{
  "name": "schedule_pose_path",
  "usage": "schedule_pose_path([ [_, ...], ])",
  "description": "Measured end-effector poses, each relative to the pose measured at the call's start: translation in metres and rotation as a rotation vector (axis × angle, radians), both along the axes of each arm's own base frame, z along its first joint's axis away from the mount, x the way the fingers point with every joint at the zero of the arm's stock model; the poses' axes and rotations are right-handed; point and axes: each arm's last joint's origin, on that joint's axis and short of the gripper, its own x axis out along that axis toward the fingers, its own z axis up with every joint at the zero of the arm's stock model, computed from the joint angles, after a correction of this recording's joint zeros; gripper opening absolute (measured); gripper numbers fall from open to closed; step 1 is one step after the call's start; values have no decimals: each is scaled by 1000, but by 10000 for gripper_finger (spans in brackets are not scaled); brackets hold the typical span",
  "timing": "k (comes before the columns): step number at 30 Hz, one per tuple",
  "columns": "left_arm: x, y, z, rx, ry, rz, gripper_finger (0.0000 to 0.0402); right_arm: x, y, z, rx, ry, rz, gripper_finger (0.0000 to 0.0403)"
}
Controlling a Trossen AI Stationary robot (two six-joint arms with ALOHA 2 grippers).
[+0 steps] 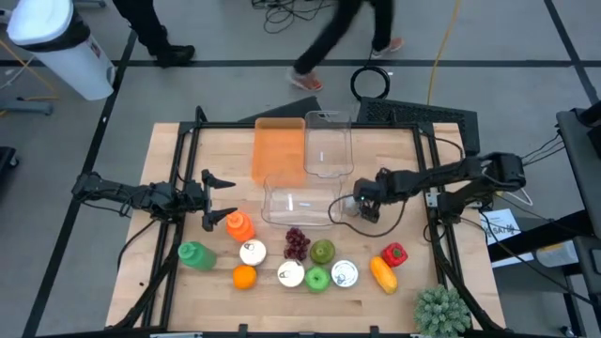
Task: Pick & Place Food Item
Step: Put the top green tuna can into the bottom transparent bin
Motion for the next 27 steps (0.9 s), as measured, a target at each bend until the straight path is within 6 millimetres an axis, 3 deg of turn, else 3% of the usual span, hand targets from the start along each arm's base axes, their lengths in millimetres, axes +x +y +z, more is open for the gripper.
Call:
schedule_pose_path([
  [9, 0, 0, 0, 0, 0, 0, 392, -4, -1, 6, 9, -42, -41, 391],
  [14, 0, 0, 0, 0, 0, 0, 392, 1, -2, 19, -4, -171, -28, 391],
  [21, 0, 0, 0, 0, 0, 0, 392, 10, 12, 27, 43, -271, 129, 391],
  [27, 0, 0, 0, 0, 0, 0, 392, 19, 24, 19, 119, -287, 217, 391],
])
